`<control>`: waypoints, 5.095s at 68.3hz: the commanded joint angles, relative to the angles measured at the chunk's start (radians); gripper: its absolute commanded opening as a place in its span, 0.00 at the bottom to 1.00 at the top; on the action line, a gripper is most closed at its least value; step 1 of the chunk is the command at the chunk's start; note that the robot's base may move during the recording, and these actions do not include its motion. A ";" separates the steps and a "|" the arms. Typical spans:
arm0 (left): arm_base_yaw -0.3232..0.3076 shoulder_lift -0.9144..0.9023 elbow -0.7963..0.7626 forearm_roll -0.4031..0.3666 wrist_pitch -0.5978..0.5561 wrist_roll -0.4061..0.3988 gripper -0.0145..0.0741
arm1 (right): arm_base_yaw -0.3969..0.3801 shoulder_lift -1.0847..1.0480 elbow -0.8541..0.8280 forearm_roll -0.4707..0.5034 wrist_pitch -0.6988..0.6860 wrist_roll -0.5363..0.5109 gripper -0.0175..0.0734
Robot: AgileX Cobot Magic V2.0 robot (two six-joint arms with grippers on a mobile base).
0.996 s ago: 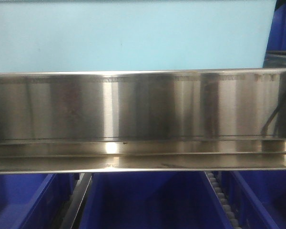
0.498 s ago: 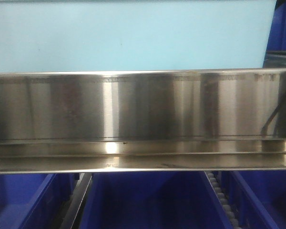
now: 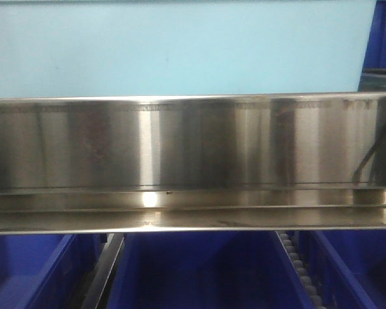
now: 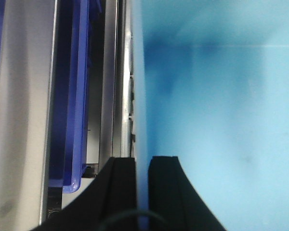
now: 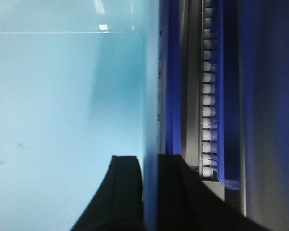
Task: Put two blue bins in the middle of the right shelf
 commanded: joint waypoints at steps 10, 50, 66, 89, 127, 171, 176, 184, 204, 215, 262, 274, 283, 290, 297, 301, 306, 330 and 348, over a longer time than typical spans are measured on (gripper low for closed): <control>-0.004 -0.002 -0.014 0.011 0.000 -0.007 0.04 | 0.002 -0.015 -0.011 -0.029 0.018 -0.005 0.02; -0.198 -0.207 -0.125 0.266 0.003 -0.164 0.04 | 0.137 -0.225 -0.100 -0.259 -0.034 0.142 0.02; -0.198 -0.231 -0.220 0.337 0.003 -0.164 0.04 | 0.137 -0.224 -0.227 -0.275 -0.037 0.140 0.02; -0.198 -0.231 -0.250 0.342 -0.016 -0.164 0.04 | 0.137 -0.224 -0.244 -0.286 -0.033 0.096 0.02; -0.196 -0.231 -0.250 0.362 -0.033 -0.164 0.04 | 0.137 -0.224 -0.244 -0.286 -0.048 0.077 0.01; -0.196 -0.231 -0.250 0.362 -0.033 -0.164 0.04 | 0.137 -0.224 -0.244 -0.286 -0.056 0.077 0.01; -0.196 -0.231 -0.250 0.362 -0.033 -0.164 0.04 | 0.137 -0.224 -0.244 -0.286 -0.056 0.077 0.01; -0.196 -0.231 -0.250 0.362 -0.033 -0.164 0.04 | 0.137 -0.224 -0.244 -0.286 -0.056 0.077 0.01; -0.196 -0.231 -0.250 0.362 -0.033 -0.164 0.04 | 0.137 -0.224 -0.244 -0.286 -0.056 0.077 0.01; -0.196 -0.231 -0.250 0.362 -0.033 -0.164 0.04 | 0.137 -0.224 -0.244 -0.286 -0.056 0.077 0.01; -0.196 -0.231 -0.250 0.366 -0.033 -0.164 0.04 | 0.137 -0.224 -0.244 -0.286 -0.115 0.077 0.01; -0.196 -0.231 -0.250 0.368 -0.033 -0.164 0.04 | 0.137 -0.224 -0.244 -0.286 -0.115 0.077 0.01; -0.196 -0.231 -0.250 0.380 -0.033 -0.164 0.04 | 0.137 -0.224 -0.244 -0.286 -0.115 0.077 0.01; -0.196 -0.231 -0.250 0.380 -0.033 -0.164 0.04 | 0.137 -0.224 -0.244 -0.286 -0.115 0.077 0.01; -0.196 -0.231 -0.250 0.380 -0.033 -0.164 0.04 | 0.137 -0.224 -0.244 -0.286 -0.117 0.077 0.01; -0.196 -0.231 -0.250 0.380 -0.033 -0.164 0.04 | 0.137 -0.224 -0.244 -0.286 -0.119 0.077 0.01; -0.196 -0.231 -0.250 0.380 -0.033 -0.164 0.04 | 0.137 -0.224 -0.244 -0.286 -0.122 0.077 0.01; -0.196 -0.231 -0.250 0.380 -0.033 -0.164 0.04 | 0.137 -0.224 -0.244 -0.286 -0.197 0.077 0.01; -0.196 -0.231 -0.250 0.380 -0.033 -0.164 0.04 | 0.137 -0.224 -0.244 -0.286 -0.205 0.077 0.01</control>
